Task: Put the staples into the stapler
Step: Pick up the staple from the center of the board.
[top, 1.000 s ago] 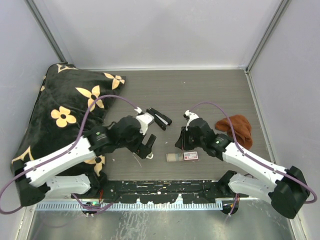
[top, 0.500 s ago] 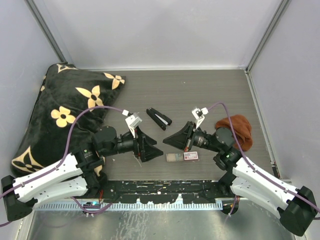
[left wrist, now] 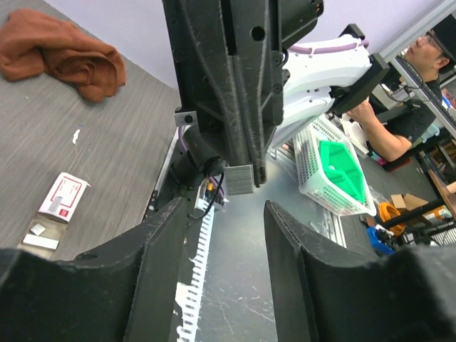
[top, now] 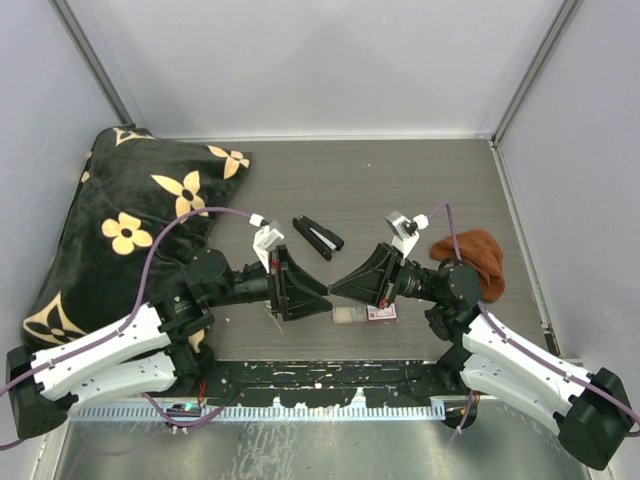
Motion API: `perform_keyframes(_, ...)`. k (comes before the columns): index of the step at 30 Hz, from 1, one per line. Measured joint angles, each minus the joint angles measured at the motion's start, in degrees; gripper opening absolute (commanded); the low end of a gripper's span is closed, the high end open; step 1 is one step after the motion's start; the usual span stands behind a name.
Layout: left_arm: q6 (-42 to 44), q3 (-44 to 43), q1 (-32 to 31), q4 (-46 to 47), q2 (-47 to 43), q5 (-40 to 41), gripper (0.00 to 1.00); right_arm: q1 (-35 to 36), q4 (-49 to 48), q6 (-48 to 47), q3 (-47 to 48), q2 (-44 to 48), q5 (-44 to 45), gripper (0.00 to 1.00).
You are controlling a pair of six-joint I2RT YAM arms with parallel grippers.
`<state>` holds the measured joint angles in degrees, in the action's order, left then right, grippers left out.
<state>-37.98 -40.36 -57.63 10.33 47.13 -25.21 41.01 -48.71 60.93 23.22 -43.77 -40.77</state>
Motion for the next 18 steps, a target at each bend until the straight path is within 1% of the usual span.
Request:
perform_keyframes(3,-0.5,-0.2,0.0,0.1,1.7,-1.3,0.40,0.0,-1.3,0.9,0.0,-0.3,-0.8,0.01)
perform_keyframes(4,-0.6,-0.2,0.0,0.1,1.9,-1.6,0.40,0.0,-2.0,1.2,0.0,-0.5,-1.1,0.01)
perform_keyframes(14,-2.7,-0.2,0.0,3.3,2.2,-3.3,0.42,0.0,-3.6,2.4,-0.6,-1.4,-2.6,0.01)
perform_keyframes(17,-3.3,-0.2,0.0,4.3,2.7,-4.0,0.36,0.0,-3.5,2.4,-0.6,-1.7,-2.9,0.01)
perform_keyframes(18,-3.5,-0.2,0.0,4.5,2.9,-4.2,0.32,0.0,-3.5,2.4,-0.6,-1.7,-2.9,0.01)
